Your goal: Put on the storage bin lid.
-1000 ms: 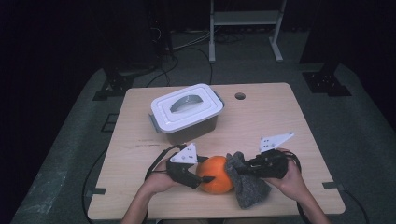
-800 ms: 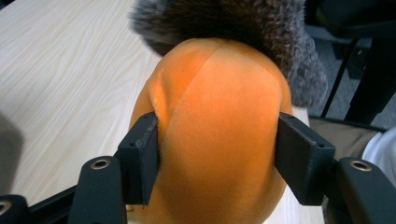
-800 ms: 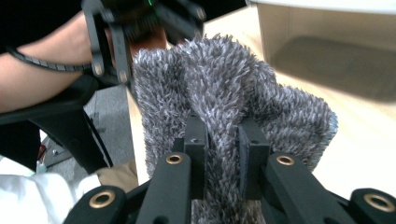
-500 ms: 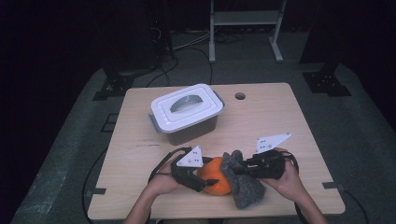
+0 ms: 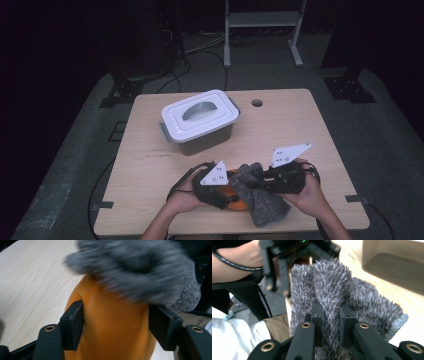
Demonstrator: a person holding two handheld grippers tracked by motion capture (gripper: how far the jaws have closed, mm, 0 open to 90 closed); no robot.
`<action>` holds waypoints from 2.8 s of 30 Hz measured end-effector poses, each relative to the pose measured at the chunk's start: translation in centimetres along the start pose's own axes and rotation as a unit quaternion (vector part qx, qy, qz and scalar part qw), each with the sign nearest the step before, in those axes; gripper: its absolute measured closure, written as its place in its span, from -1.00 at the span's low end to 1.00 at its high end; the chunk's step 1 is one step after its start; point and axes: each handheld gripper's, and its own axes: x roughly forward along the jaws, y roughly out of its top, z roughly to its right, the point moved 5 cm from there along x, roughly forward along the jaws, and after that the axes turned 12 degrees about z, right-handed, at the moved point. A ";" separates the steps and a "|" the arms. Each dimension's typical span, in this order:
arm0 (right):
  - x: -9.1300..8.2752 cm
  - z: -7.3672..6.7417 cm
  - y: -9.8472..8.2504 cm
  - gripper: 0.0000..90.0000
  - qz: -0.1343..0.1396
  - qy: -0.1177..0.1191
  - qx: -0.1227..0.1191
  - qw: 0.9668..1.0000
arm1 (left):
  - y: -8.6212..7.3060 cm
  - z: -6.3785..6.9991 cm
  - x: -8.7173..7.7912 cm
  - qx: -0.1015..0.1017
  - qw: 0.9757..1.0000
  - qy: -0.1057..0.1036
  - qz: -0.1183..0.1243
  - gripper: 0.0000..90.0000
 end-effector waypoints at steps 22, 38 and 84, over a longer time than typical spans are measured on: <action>-0.9 0.8 -1.1 0.73 -0.018 0.015 0.025 0.999 | -0.1 -0.9 -0.3 -0.017 1.000 0.020 0.000 -0.21; -1.1 2.6 -1.5 0.73 -0.003 -0.020 0.052 0.998 | 0.0 0.4 0.4 0.023 1.000 -0.012 -0.002 -0.19; -1.9 3.7 -3.9 0.71 -0.036 -0.006 0.063 0.997 | -1.6 -2.6 -0.8 -0.072 0.997 0.007 -0.008 -0.75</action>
